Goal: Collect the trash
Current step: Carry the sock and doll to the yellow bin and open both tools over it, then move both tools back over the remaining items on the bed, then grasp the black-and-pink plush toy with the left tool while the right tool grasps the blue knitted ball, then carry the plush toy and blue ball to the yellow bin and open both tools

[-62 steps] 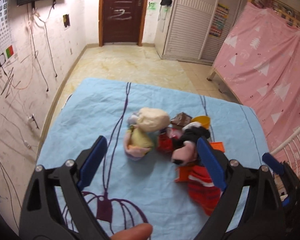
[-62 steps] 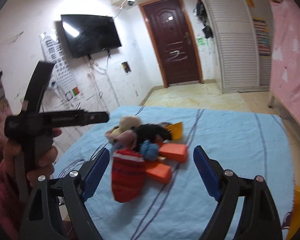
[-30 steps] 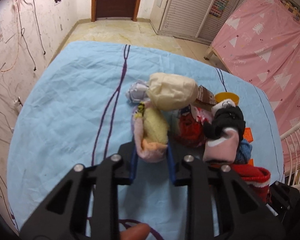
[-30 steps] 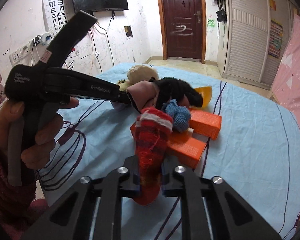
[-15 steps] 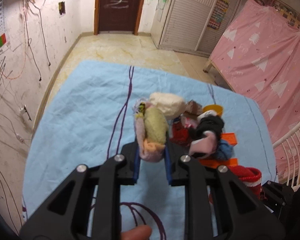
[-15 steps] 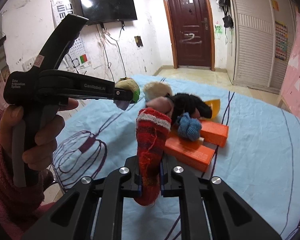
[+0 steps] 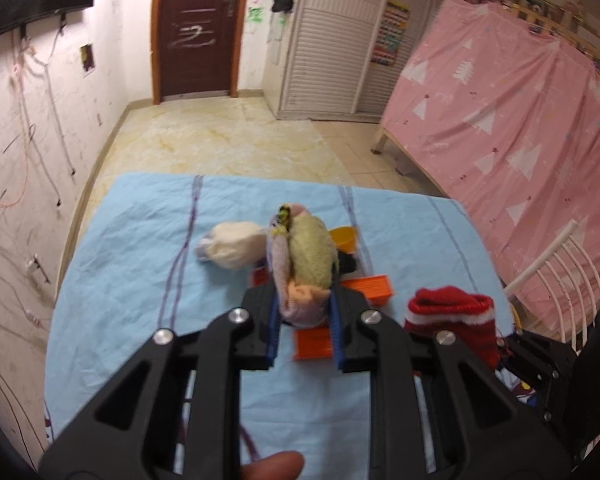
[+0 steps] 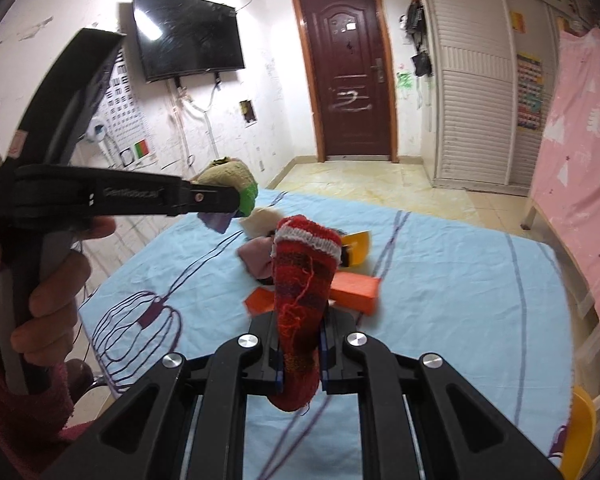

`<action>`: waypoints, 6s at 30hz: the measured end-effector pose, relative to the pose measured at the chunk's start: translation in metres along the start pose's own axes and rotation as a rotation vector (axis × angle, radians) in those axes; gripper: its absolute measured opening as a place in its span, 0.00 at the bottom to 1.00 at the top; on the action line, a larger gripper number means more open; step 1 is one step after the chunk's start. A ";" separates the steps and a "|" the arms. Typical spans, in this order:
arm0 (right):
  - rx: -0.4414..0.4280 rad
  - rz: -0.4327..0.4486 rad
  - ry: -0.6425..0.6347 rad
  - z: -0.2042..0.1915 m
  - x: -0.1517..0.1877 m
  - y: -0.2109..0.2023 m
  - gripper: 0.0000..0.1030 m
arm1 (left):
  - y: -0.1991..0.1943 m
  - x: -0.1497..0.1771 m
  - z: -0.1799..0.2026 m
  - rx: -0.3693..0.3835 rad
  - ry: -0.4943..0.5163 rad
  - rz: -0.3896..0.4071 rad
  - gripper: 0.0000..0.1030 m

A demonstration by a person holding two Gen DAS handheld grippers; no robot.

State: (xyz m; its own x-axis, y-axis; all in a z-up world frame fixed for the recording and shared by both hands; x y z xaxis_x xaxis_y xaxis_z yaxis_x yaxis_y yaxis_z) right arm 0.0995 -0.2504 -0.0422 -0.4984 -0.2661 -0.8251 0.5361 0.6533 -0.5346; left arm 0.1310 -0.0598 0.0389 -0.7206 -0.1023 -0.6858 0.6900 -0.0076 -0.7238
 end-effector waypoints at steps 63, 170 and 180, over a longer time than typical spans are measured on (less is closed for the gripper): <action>0.609 0.213 0.484 0.255 0.092 -0.208 0.62 | 0.010 0.049 0.319 0.389 0.462 -0.156 0.18; 0.114 0.014 0.033 0.063 -0.025 0.013 0.22 | 0.023 0.001 0.049 0.055 0.078 -0.125 0.25; 0.194 0.156 0.139 0.116 -0.022 -0.061 0.22 | 0.005 -0.005 0.112 0.109 0.181 -0.086 0.25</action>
State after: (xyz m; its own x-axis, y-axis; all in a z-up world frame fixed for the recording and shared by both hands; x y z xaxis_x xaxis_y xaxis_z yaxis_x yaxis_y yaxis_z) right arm 0.1570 -0.3669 -0.0122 -0.4812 -0.0640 -0.8743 0.7276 0.5271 -0.4390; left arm 0.1459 -0.1709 0.0470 -0.7710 0.0833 -0.6314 0.6217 -0.1171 -0.7745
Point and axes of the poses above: each gripper's, at about its wrist camera, not at the fingertips, and y roughly the way its jaws point, z to its right, x to its underside, the point moved 4 cm from there along y, roughly the way its jaws point, and after that the axes turned 8 degrees about -x, right-handed, at the moved point
